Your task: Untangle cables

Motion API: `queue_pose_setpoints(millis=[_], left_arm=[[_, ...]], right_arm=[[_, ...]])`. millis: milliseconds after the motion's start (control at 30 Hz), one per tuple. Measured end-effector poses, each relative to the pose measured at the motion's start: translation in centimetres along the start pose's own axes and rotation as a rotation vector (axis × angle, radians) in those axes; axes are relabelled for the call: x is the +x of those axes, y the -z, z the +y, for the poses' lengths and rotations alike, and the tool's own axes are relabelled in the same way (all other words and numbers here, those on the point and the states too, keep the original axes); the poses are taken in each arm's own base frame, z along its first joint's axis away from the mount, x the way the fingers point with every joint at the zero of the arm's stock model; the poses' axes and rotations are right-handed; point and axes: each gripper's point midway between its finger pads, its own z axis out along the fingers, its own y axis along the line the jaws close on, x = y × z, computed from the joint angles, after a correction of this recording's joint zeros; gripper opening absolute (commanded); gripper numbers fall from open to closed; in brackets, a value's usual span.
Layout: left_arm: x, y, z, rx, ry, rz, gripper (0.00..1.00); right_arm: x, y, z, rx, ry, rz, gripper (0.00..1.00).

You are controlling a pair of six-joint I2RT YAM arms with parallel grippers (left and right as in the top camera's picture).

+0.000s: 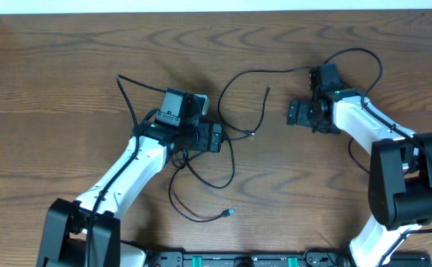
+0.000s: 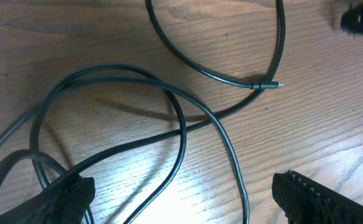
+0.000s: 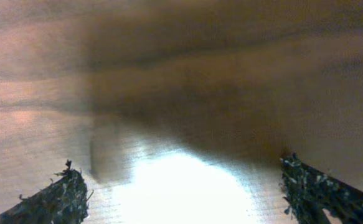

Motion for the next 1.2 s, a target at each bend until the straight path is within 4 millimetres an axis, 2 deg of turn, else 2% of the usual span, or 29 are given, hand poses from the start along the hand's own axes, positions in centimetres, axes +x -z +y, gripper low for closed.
queue_pose_setpoints(millis=[133, 333, 433, 467, 533, 700, 1067, 1100, 1133, 1167, 1200], left_arm=[[0.0, 0.0, 0.0, 0.000, 0.000, 0.000, 0.98], [0.0, 0.0, 0.0, 0.000, 0.000, 0.000, 0.98], [0.0, 0.0, 0.0, 0.000, 0.000, 0.000, 0.98], [0.0, 0.0, 0.0, 0.000, 0.000, 0.000, 0.98], [0.0, 0.0, 0.0, 0.000, 0.000, 0.000, 0.98], [0.0, 0.0, 0.0, 0.000, 0.000, 0.000, 0.98], [0.0, 0.0, 0.0, 0.000, 0.000, 0.000, 0.98], [0.0, 0.0, 0.0, 0.000, 0.000, 0.000, 0.98], [0.0, 0.0, 0.0, 0.000, 0.000, 0.000, 0.98], [0.0, 0.0, 0.0, 0.000, 0.000, 0.000, 0.98], [0.0, 0.0, 0.0, 0.000, 0.000, 0.000, 0.98]], right_arm=[[0.8, 1.5, -1.9, 0.076, -0.026, 0.103, 0.99], [0.1, 7.1, -6.8, 0.223, -0.148, 0.137, 0.99], [0.0, 8.6, -9.0, 0.252, -0.215, 0.116, 0.99], [-0.1, 8.5, -9.8, 0.257, -0.241, 0.102, 0.99], [0.5, 7.1, -11.1, 0.263, -0.279, 0.101, 0.99], [5.5, 2.6, -11.8, 0.256, -0.285, 0.188, 0.99], [5.0, 1.4, -10.0, 0.159, -0.280, 0.128, 0.99], [5.0, 1.3, -9.7, 0.144, -0.274, 0.129, 0.97], [5.0, 1.3, -9.5, 0.137, -0.267, 0.127, 0.84], [4.8, 1.2, -9.1, 0.129, -0.248, 0.120, 0.68], [4.7, 1.2, -8.8, 0.124, -0.236, 0.109, 0.45]])
